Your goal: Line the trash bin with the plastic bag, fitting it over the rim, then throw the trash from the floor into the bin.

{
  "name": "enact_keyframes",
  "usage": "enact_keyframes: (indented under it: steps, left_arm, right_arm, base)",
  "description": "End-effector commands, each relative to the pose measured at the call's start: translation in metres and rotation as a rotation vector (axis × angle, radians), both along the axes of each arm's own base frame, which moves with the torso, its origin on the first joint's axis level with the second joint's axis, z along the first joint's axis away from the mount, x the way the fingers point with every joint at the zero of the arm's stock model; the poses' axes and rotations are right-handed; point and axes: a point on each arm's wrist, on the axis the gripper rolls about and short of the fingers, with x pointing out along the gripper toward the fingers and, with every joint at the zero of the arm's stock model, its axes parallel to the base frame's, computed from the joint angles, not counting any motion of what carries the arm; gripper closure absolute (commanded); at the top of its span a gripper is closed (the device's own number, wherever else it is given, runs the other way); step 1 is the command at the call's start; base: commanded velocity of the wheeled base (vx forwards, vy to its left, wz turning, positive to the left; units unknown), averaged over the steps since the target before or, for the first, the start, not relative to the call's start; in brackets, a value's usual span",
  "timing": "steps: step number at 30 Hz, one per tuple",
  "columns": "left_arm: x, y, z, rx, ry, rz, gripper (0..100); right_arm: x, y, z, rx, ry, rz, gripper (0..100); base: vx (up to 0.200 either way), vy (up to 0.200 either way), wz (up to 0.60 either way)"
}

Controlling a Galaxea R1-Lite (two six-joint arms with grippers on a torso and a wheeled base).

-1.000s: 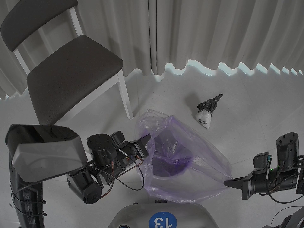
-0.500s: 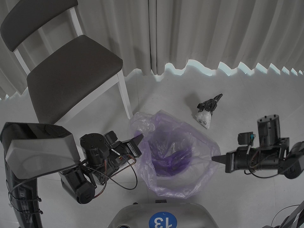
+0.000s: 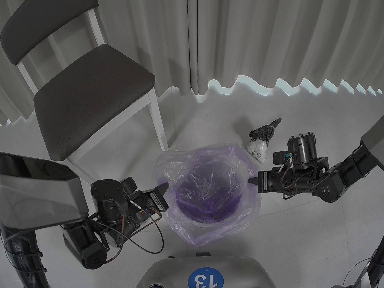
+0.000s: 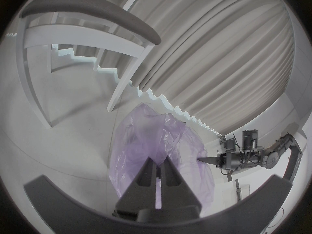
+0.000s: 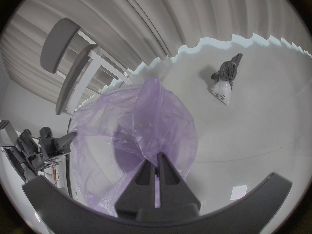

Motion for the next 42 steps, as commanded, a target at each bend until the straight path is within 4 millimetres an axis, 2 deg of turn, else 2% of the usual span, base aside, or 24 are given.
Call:
enact_keyframes:
  steps: [1, 6, 9, 13, 14, 24, 30, 35, 42]
  left_arm:
    - [-0.025, -0.001, 0.016, -0.009, -0.027, -0.033, 100]
    - [-0.039, -0.002, 0.021, 0.013, -0.038, -0.047, 100]
    - [-0.044, 0.001, 0.026, 0.024, -0.053, -0.037, 100]
    - [-0.046, 0.001, 0.024, 0.034, -0.047, -0.038, 100]
    - [-0.049, 0.001, 0.023, 0.042, -0.042, -0.037, 100]
    - [-0.056, 0.005, 0.014, 0.075, -0.001, -0.033, 100]
    - [-0.034, 0.002, -0.002, 0.084, 0.024, -0.003, 100]
    - [0.0, -0.019, -0.003, 0.043, -0.05, -0.007, 100]
    - [0.024, -0.038, -0.022, 0.047, -0.072, -0.037, 100]
  right_arm:
    - [-0.002, -0.008, -0.014, -0.02, 0.05, -0.02, 100]
    - [-0.015, -0.013, -0.01, -0.026, 0.062, -0.023, 100]
    - [-0.034, -0.02, 0.003, -0.022, 0.047, -0.022, 100]
    - [-0.043, -0.024, 0.011, -0.016, 0.027, -0.02, 100]
    - [-0.051, -0.027, 0.017, -0.015, 0.015, -0.019, 100]
    - [-0.067, -0.03, 0.02, -0.019, 0.016, -0.009, 100]
    - [-0.065, -0.032, 0.019, -0.021, 0.02, -0.017, 100]
    - [-0.063, -0.053, 0.016, -0.029, 0.032, -0.087, 100]
    - [-0.072, -0.078, 0.013, -0.051, 0.041, -0.14, 100]
  base:
    - [0.0, 0.0, 0.0]
    - [0.0, 0.0, 0.0]
    - [0.0, 0.0, 0.0]
    - [0.0, 0.0, 0.0]
    - [0.0, 0.0, 0.0]
    - [0.0, 0.0, 0.0]
    - [0.0, 0.0, 0.0]
    - [0.0, 0.0, 0.0]
    - [0.0, 0.0, 0.0]
